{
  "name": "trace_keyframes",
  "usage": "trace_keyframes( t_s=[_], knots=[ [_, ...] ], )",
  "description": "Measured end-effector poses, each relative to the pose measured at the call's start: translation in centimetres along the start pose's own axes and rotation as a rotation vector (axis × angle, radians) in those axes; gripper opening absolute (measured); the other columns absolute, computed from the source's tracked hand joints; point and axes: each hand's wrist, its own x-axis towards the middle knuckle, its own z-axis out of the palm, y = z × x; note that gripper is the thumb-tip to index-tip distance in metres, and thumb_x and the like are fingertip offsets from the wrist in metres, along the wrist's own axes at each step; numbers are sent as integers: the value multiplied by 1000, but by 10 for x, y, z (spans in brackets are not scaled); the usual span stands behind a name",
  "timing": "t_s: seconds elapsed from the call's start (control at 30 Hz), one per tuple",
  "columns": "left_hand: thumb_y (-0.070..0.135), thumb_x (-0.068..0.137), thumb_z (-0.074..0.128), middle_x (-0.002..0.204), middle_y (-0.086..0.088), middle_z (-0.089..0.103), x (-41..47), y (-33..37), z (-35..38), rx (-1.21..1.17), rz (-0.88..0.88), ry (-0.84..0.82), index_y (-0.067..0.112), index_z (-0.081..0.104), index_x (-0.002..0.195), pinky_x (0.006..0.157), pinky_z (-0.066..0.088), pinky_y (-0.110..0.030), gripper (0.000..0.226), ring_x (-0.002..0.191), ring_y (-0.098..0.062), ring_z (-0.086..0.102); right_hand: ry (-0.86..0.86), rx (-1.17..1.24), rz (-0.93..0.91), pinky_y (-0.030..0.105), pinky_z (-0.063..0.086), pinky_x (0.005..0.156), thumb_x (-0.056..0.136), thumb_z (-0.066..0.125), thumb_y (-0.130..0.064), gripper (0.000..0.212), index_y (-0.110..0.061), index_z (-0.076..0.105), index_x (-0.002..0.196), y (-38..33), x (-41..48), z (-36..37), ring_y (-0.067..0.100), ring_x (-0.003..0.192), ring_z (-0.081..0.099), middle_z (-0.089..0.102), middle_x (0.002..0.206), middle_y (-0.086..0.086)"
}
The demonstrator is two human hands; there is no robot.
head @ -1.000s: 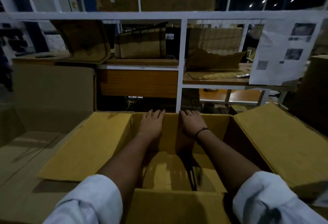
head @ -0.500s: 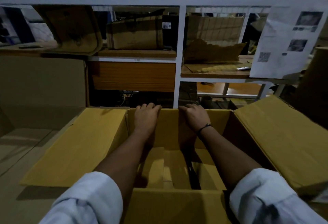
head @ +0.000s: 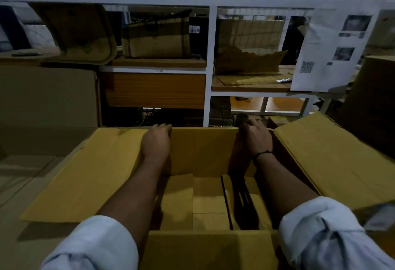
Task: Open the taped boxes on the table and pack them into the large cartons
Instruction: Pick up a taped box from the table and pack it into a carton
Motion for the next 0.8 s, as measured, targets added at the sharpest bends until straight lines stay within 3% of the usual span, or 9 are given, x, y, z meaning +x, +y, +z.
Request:
trace_keyframes(
  t_s=[0.13, 0.4, 0.53, 0.6, 0.67, 0.7, 0.77, 0.8],
  knots=[
    [8, 102, 50, 154, 0, 50, 0, 1, 2, 61, 5, -78, 23, 46, 153, 104, 46, -39, 54, 144, -23, 42, -14, -16, 9, 39, 52, 80, 99, 58, -17, 19, -11, 71, 111, -8, 2, -8, 28, 104, 56, 61, 117, 10],
    [14, 102, 52, 165, -4, 34, 3, 2, 9, 155, 16, -195, 19, 28, 161, 119, 34, -42, 63, 153, -28, 27, -86, -15, 9, 38, 52, 96, 98, 58, -10, 32, -11, 63, 130, -13, -5, -14, 27, 122, 52, 55, 137, 10],
    [25, 98, 63, 171, -11, 13, 9, 10, -12, 247, 46, -443, 16, 9, 164, 125, 21, -49, 86, 156, -36, 14, -203, -51, -9, 42, 50, 102, 97, 58, -9, 46, -15, 51, 142, -17, -11, -29, 29, 131, 47, 42, 151, 12],
    [29, 98, 64, 172, -10, 7, 8, 17, -29, 249, 56, -569, 20, 12, 164, 125, 18, -55, 84, 155, -40, 12, -285, -23, -12, 43, 49, 104, 97, 57, -11, 41, -15, 54, 138, -20, -12, -40, 29, 130, 49, 46, 147, 14],
    [30, 99, 62, 170, -9, 17, -5, 29, -44, 211, 90, -625, 28, 26, 161, 122, 23, -59, 71, 153, -39, 22, -321, 23, -59, 39, 51, 100, 97, 59, -14, 32, -14, 60, 129, -25, -18, -54, 26, 120, 54, 54, 136, 13],
    [30, 100, 61, 166, -10, 28, -16, 36, -54, 167, 112, -641, 31, 33, 158, 118, 32, -56, 64, 148, -35, 33, -313, 62, -82, 36, 52, 96, 96, 62, -15, 31, -14, 62, 127, -28, -26, -63, 25, 117, 56, 55, 133, 11],
    [28, 102, 57, 153, -8, 48, -43, 51, -73, 41, 144, -645, 35, 41, 153, 91, 50, -37, 53, 120, -23, 58, -232, 143, -144, 28, 53, 86, 95, 65, -16, 34, -18, 63, 129, -37, -48, -81, 22, 115, 58, 56, 133, 6],
    [27, 104, 56, 150, -5, 51, -58, 57, -83, -13, 150, -640, 37, 44, 151, 78, 48, -30, 50, 105, -17, 63, -172, 176, -174, 26, 51, 83, 95, 66, -17, 34, -21, 63, 129, -43, -62, -89, 20, 115, 58, 57, 133, 3]
  ],
)
